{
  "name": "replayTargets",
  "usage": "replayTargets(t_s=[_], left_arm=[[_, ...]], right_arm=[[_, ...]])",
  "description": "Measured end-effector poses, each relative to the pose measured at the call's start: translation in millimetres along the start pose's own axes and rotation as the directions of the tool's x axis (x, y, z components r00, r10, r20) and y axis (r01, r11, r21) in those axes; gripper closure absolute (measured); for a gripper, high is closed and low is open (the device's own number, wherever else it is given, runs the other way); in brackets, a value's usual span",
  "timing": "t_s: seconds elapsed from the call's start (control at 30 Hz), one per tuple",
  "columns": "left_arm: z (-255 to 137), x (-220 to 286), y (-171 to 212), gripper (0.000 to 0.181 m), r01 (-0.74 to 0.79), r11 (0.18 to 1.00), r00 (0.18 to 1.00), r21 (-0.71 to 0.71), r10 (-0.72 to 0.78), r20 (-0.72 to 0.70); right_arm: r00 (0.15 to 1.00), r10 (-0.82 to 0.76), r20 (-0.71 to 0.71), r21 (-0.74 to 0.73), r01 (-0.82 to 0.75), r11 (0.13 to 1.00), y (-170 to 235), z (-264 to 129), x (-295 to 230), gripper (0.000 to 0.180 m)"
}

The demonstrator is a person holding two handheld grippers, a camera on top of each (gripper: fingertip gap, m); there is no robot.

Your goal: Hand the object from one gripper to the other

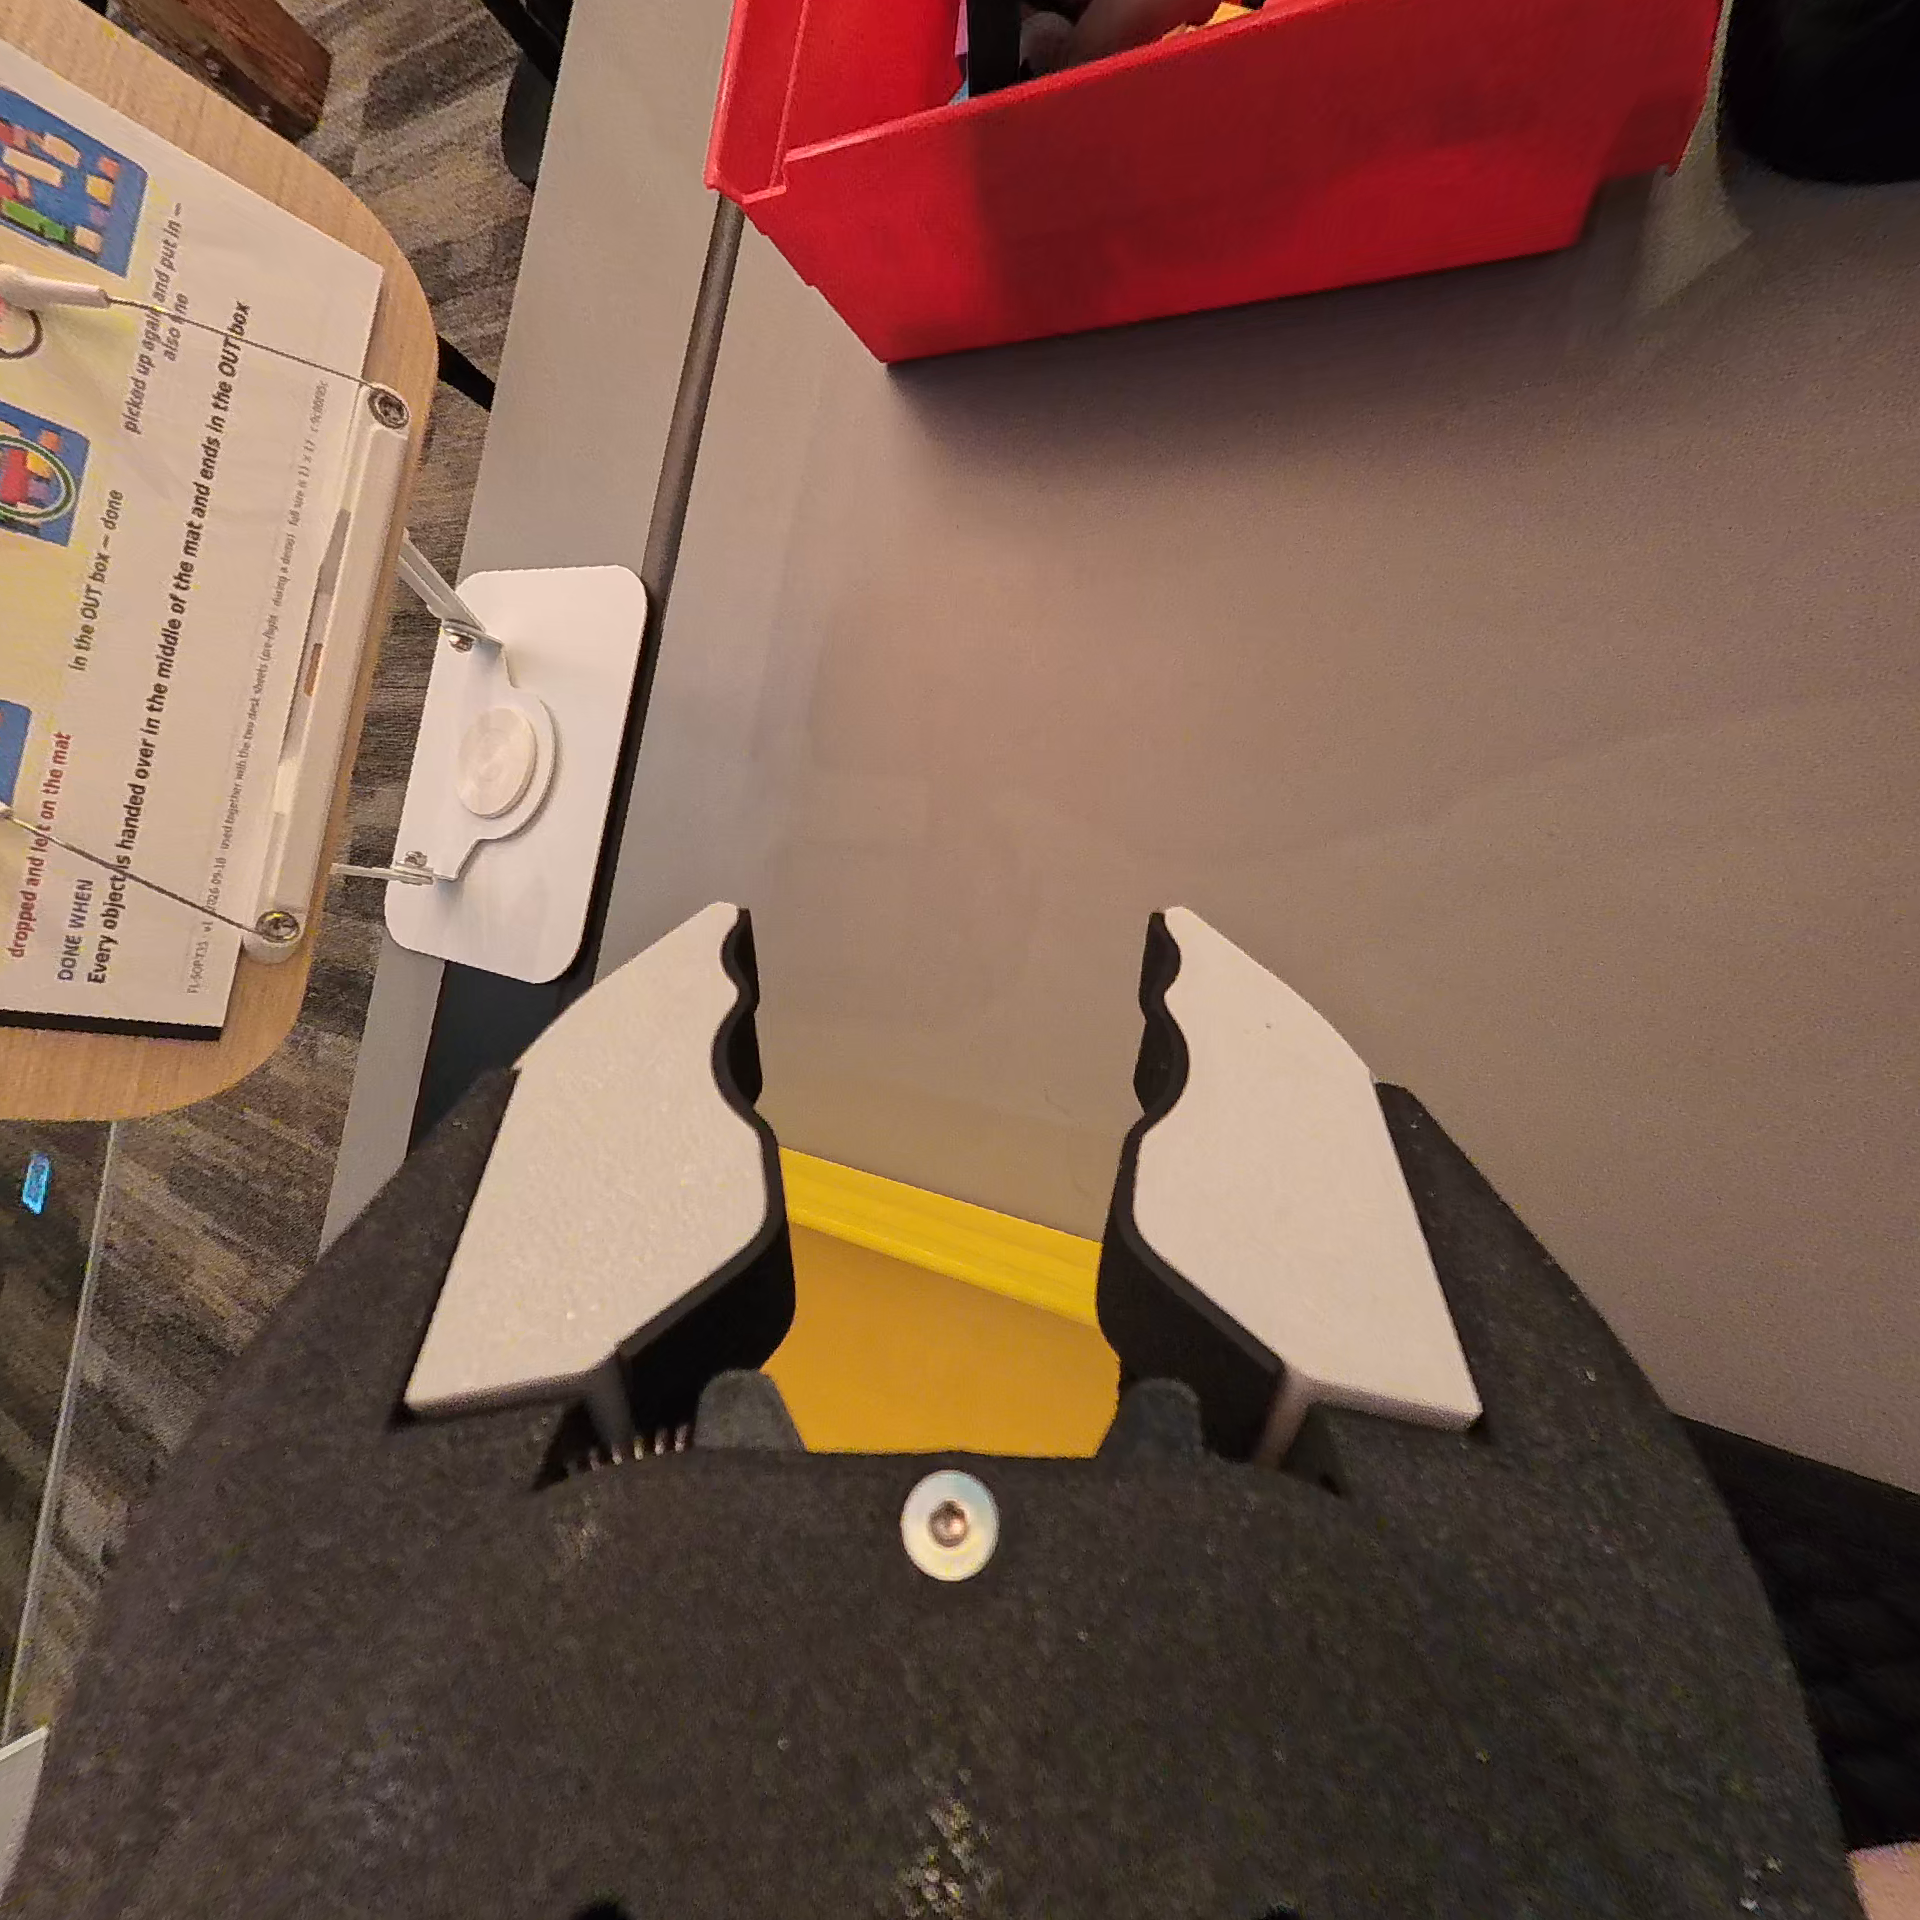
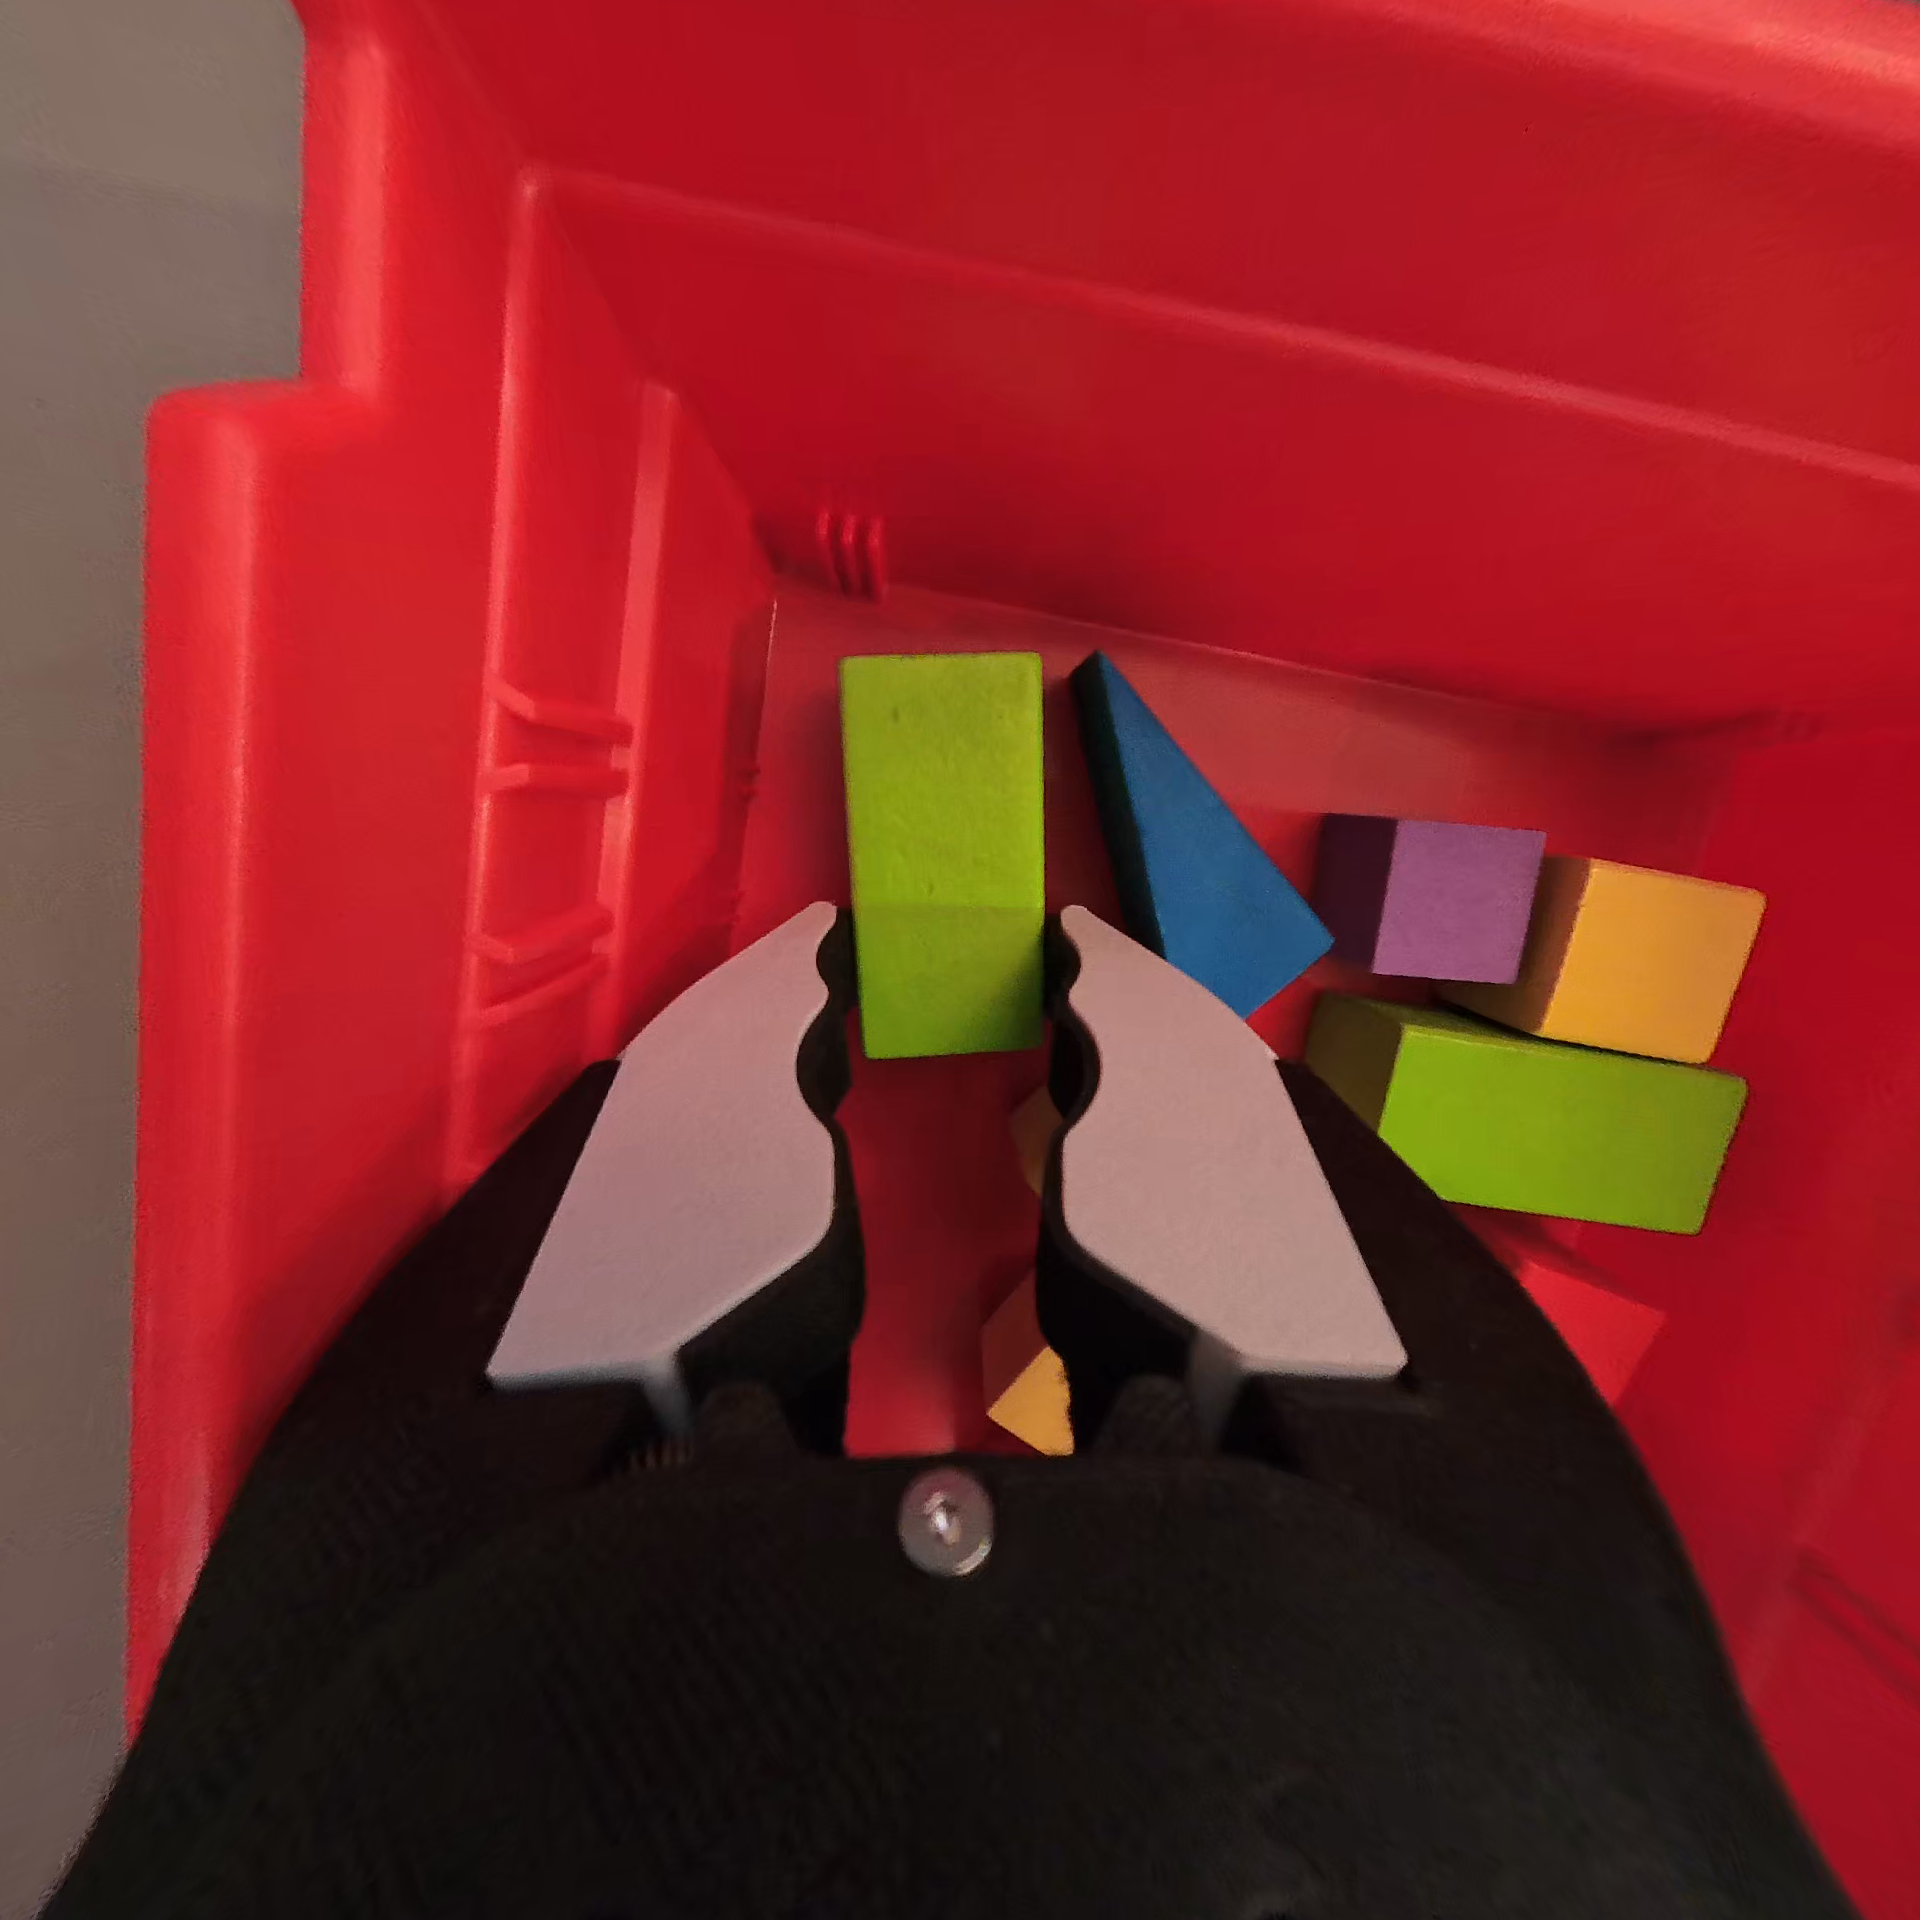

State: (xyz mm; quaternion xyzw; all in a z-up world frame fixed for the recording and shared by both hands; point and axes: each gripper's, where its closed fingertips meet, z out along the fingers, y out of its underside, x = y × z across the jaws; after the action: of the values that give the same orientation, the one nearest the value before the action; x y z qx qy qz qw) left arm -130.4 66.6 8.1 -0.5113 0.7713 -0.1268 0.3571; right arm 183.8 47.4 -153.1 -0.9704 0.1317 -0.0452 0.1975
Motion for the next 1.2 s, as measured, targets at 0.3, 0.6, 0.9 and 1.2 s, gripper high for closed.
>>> replayTargets(t_s=[0.3, 0.6, 0.9, 1.2], left_arm=[[1, 0, 2, 0.110, 0.006, 1.000, 1.000, -0.008, -0.006, -0.004], [0, -1, 5, 0.109, 0.014, 1.000, 1.000, -0.017, -0.014, -0.004], [-1, -2, 8, 0.109, 0.021, 0.999, 1.000, -0.026, -0.021, -0.002], [-12, -15, 22, 0.108, 0.066, 0.997, 0.997, -0.040, -0.064, 0.042]], right_arm=[[1.000, -0.022, 0.007, -0.011, 0.022, 1.000, 1, 0, 0, 0.143], [0.999, -0.048, 0.010, 0.003, 0.048, 0.999, -2, -9, -1, 0.138], [0.998, -0.063, 0.015, 0.018, 0.063, 0.998, -3, -26, -1, 0.136], [0.997, -0.066, -0.035, 0.106, 0.070, 0.992, -11, -77, 7, 0.135]])
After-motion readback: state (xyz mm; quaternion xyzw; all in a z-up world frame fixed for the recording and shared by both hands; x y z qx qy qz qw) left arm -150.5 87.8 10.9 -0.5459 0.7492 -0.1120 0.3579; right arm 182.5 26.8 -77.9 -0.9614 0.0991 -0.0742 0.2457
